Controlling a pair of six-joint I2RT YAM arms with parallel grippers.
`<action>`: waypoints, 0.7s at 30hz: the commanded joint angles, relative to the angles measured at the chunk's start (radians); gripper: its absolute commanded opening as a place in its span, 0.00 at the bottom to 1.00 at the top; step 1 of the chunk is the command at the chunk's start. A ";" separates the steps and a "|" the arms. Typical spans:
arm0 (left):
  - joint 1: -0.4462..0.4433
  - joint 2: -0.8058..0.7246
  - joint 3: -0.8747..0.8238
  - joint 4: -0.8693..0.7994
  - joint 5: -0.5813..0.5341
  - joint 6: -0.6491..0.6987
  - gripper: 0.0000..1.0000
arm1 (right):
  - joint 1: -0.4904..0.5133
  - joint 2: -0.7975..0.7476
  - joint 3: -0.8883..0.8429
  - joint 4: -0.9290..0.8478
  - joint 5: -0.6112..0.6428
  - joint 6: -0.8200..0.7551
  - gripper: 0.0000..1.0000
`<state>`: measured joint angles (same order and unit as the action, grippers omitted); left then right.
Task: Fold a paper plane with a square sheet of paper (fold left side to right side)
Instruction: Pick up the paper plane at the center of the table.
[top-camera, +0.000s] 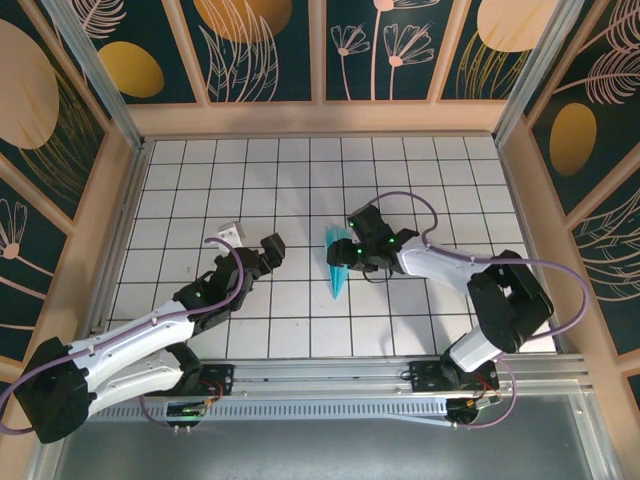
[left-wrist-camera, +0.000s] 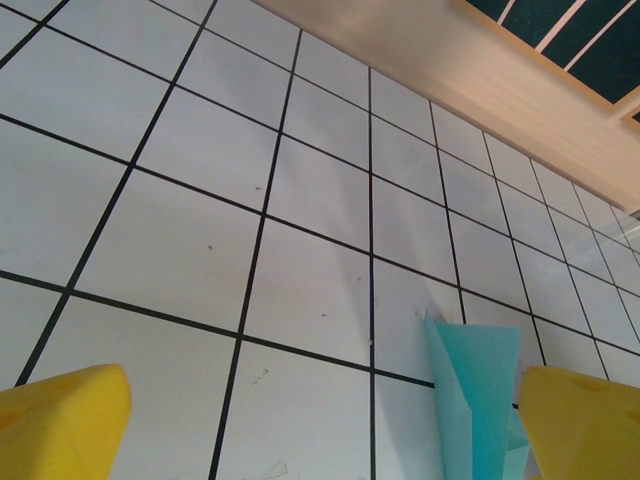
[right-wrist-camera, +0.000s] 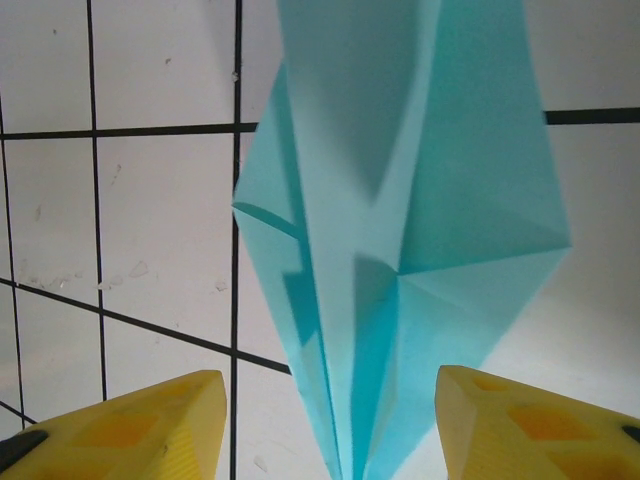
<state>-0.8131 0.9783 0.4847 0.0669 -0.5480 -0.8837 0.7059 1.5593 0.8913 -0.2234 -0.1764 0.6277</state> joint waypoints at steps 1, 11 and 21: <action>0.008 -0.020 0.009 0.014 0.005 0.012 0.99 | 0.016 0.043 0.047 -0.042 0.029 0.016 0.57; 0.011 -0.039 0.005 0.011 0.003 0.017 0.99 | 0.029 0.103 0.079 -0.079 0.074 0.030 0.51; 0.014 -0.039 0.004 0.010 0.006 0.017 0.99 | 0.041 0.148 0.105 -0.107 0.099 0.024 0.39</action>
<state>-0.8093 0.9516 0.4847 0.0669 -0.5461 -0.8837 0.7364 1.6886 0.9619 -0.2966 -0.1165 0.6464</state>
